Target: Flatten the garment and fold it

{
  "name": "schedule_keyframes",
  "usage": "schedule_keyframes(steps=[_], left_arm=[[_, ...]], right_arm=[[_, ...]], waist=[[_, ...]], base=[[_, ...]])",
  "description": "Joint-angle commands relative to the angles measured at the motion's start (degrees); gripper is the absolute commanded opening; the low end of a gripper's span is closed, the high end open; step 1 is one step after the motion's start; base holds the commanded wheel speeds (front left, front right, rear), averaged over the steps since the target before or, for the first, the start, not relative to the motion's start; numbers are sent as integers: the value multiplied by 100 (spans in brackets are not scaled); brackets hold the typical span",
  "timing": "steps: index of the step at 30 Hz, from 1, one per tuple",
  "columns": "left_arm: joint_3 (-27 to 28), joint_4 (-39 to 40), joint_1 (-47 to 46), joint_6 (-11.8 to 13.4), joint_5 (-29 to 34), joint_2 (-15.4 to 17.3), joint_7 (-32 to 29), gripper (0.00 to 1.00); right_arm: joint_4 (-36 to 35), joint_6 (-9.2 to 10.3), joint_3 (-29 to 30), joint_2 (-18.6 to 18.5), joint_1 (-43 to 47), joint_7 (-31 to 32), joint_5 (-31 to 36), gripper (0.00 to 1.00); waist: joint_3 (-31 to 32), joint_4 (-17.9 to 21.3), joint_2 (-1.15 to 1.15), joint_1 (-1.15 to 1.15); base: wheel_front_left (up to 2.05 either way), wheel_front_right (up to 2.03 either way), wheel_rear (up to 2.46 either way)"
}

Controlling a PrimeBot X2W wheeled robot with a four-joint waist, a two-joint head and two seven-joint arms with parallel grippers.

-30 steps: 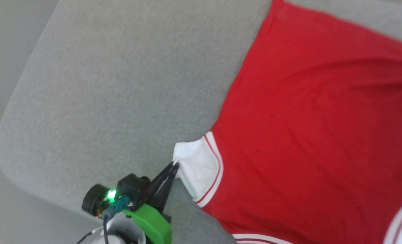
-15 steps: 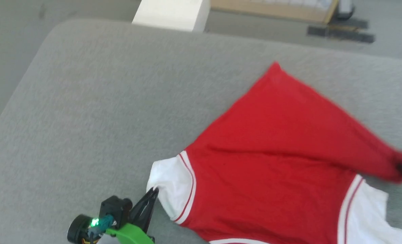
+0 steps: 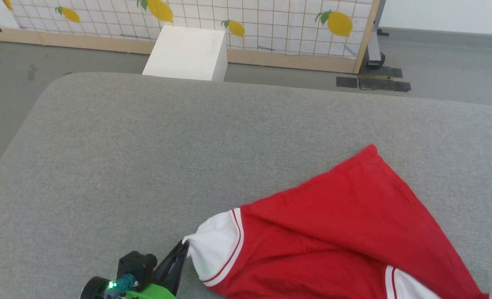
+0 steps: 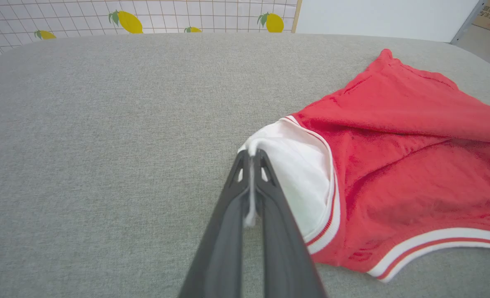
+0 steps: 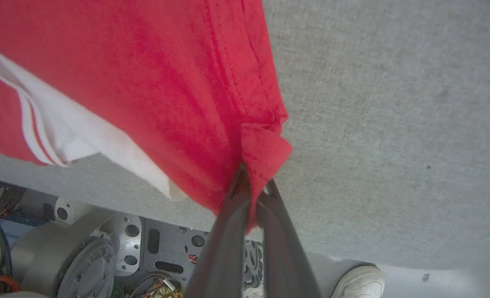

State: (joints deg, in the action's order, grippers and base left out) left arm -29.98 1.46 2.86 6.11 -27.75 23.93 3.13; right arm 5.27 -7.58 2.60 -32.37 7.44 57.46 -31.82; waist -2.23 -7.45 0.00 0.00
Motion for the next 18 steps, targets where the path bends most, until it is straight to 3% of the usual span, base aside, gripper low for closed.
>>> schedule_keyframes(steps=[1,8,9,10,18], left_arm=[[2,-16,-7,39,-18,-24,31,0],[-63,-40,-110,37,3,-89,54,0],[-73,-34,-130,35,9,-94,54,0],[-80,-26,-146,33,13,-98,54,0],[-161,113,-313,42,109,-139,73,0]], right_arm=[[-77,9,66,104,106,54,90,0],[-308,9,285,426,159,78,331,0],[-360,9,292,409,134,68,345,46],[-405,9,304,388,108,55,370,100],[-959,9,337,253,-696,-16,200,100]], waist=[[18,5,0,0],[2,-46,0,0],[-14,-62,0,0],[-33,-76,0,0],[-384,-281,0,0]], base=[[0,0,0],[0,0,0],[0,0,0],[0,0,0],[0,0,0]])
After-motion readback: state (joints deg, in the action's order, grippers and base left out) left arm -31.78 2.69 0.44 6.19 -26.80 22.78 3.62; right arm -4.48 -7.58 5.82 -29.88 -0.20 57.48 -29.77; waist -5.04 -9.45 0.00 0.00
